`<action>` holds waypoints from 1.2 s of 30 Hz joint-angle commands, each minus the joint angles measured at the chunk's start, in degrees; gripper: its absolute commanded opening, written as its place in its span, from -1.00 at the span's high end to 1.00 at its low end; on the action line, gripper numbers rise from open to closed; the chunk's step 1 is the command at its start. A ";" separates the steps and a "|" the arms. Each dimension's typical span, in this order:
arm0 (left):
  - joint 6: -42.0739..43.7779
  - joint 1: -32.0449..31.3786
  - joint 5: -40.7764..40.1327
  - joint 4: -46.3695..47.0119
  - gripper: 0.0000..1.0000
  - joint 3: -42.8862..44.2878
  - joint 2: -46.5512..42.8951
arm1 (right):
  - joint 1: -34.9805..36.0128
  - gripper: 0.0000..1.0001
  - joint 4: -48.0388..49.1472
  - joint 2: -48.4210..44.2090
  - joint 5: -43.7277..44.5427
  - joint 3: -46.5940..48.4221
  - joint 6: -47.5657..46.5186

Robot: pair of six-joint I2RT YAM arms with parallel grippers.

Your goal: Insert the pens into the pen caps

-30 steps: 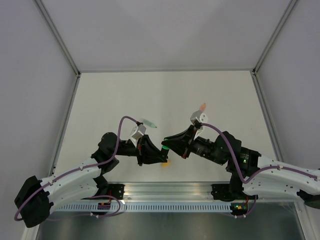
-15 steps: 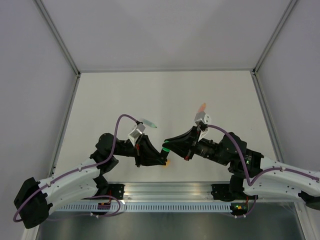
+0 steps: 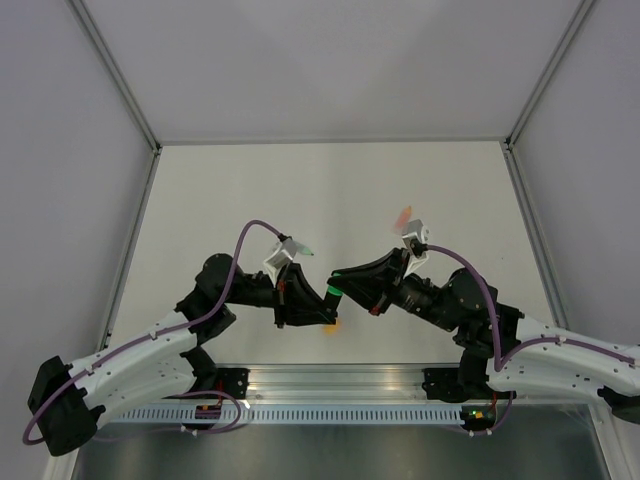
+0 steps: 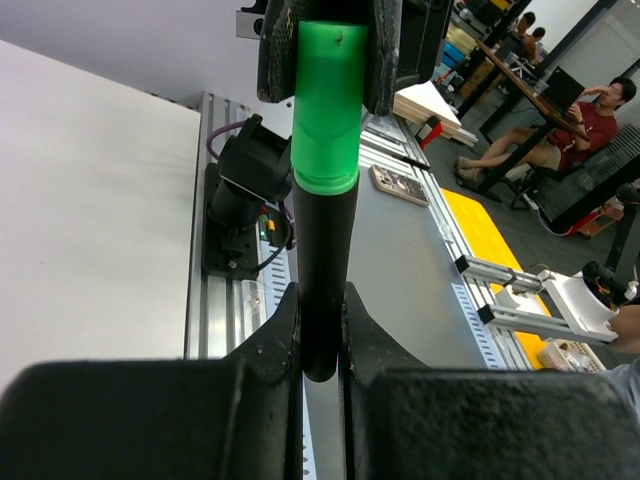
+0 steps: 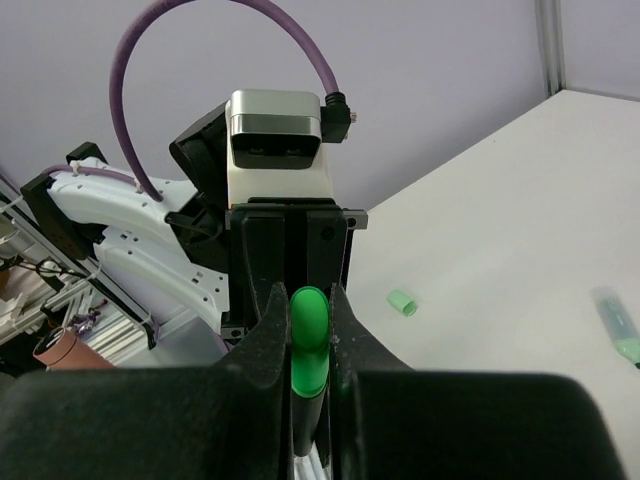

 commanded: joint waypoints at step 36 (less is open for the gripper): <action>2.63 2.20 -11.85 -9.65 0.95 22.50 4.02 | 1.46 0.99 -6.84 0.13 -17.06 -11.13 2.99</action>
